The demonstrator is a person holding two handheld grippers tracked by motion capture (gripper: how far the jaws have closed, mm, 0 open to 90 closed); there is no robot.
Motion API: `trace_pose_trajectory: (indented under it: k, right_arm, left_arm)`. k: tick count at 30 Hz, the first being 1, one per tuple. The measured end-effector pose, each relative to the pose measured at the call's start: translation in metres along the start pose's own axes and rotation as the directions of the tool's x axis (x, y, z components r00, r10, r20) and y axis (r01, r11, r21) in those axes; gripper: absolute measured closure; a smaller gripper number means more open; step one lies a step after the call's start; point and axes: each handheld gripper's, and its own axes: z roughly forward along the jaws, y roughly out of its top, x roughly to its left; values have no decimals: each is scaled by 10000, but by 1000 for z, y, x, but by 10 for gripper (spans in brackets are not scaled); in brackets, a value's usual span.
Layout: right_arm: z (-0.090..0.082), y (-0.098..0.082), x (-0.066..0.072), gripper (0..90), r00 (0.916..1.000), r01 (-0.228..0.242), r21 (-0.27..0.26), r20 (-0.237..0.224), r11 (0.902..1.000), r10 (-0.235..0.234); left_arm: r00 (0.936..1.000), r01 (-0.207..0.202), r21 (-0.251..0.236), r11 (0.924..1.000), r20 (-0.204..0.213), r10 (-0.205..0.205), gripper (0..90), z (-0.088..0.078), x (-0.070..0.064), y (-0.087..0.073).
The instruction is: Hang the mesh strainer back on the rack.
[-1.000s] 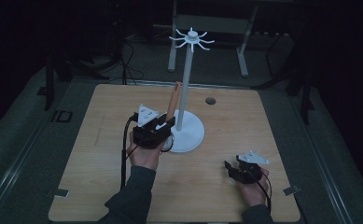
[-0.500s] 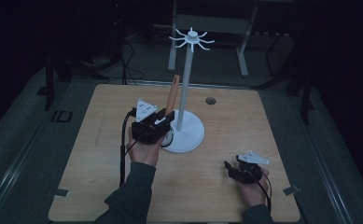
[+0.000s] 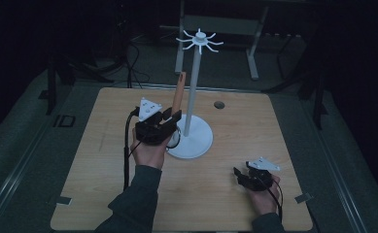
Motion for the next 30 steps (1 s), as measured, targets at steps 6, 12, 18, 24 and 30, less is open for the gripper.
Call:
trace_pose_trajectory:
  k: [6, 12, 18, 24, 30]
  right_arm:
    - [0, 0, 0, 410, 10000, -1, 0, -5, 10000, 1]
    - [0, 0, 0, 409, 10000, 10, -16, -9, 10000, -10]
    - [0, 0, 0, 407, 10000, -11, -4, -28, 10000, 11]
    - [1, 0, 0, 407, 10000, 10, 0, -9, 10000, -10]
    - [1, 0, 0, 407, 10000, 63, -14, -8, 10000, -63]
  left_arm:
    - [9999, 154, -122, 9998, 67, -153, 691, -1, 2, 5]
    - [9999, 142, -210, 9997, 90, -140, 691, -1, 2, 9]
    - [9998, 177, -322, 9993, 109, -174, 691, -2, 1, 15]
    - [9997, 185, -450, 9988, 140, -179, 691, -3, 0, 19]
    - [9996, 256, -728, 9970, 118, -249, 691, -5, 0, 26]
